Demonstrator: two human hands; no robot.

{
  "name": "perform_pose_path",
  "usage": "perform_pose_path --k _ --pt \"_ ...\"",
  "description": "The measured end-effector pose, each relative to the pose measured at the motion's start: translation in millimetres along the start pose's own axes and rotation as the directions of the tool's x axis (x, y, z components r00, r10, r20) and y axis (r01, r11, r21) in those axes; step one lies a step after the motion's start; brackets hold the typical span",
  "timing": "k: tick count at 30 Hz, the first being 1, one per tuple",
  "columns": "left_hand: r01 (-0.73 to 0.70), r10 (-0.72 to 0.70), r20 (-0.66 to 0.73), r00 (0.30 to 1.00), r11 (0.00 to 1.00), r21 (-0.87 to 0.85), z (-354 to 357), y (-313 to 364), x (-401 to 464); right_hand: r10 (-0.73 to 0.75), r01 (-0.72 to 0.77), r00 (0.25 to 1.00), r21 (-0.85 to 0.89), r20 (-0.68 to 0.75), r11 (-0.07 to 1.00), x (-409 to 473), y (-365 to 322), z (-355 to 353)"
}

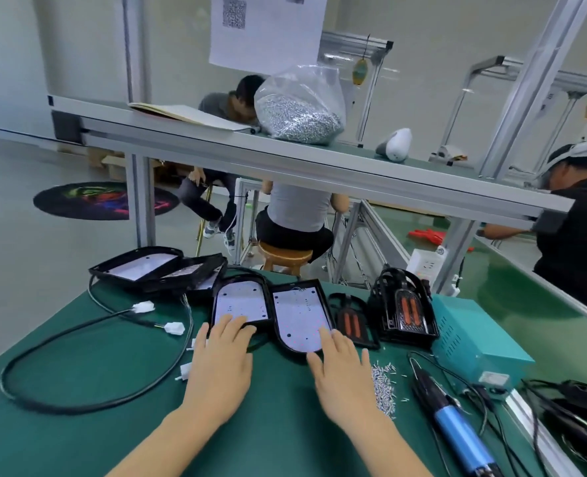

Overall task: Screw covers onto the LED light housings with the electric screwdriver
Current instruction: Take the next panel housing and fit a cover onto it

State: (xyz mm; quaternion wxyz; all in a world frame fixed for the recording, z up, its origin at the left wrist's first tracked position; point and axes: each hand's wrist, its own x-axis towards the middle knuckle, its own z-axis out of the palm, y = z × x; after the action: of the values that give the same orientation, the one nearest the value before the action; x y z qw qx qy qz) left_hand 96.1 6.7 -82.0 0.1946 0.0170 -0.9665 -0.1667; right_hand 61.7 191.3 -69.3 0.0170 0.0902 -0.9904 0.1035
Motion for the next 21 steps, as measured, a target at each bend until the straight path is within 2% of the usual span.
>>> perform_pose_path --k 2,4,7,11,13,16,21 --pt "0.019 -0.019 0.005 1.0 1.0 0.024 -0.3 -13.4 3.1 0.035 -0.034 0.997 0.021 -0.062 0.999 13.2 0.8 -1.1" --pt "0.03 -0.031 0.039 0.999 0.999 0.023 4.1 -23.2 2.7 0.111 -0.103 0.992 0.126 -0.057 0.987 28.1 0.8 -2.6" --pt "0.056 -0.06 0.1 0.993 0.998 0.042 11.9 -29.9 -0.3 0.267 -0.266 0.963 0.285 0.036 0.921 50.4 2.2 -5.6" --pt "0.044 -0.06 0.118 0.991 0.99 0.131 16.5 -28.2 2.1 0.353 -0.385 0.923 0.366 0.154 0.847 69.1 5.4 -2.3" --pt "0.032 -0.051 0.129 0.99 0.988 0.151 16.7 -26.0 5.0 0.367 -0.408 0.913 0.441 0.178 0.8 74.0 5.7 2.4" --pt "-0.003 -0.022 0.167 0.986 0.989 0.149 19.2 -24.3 9.5 0.417 -0.415 0.899 0.572 0.135 0.708 78.3 5.0 8.0" --pt "0.058 -0.052 0.102 0.993 0.997 -0.051 19.0 -20.8 7.5 0.51 -0.382 0.86 0.687 0.019 0.618 77.9 13.8 7.5"
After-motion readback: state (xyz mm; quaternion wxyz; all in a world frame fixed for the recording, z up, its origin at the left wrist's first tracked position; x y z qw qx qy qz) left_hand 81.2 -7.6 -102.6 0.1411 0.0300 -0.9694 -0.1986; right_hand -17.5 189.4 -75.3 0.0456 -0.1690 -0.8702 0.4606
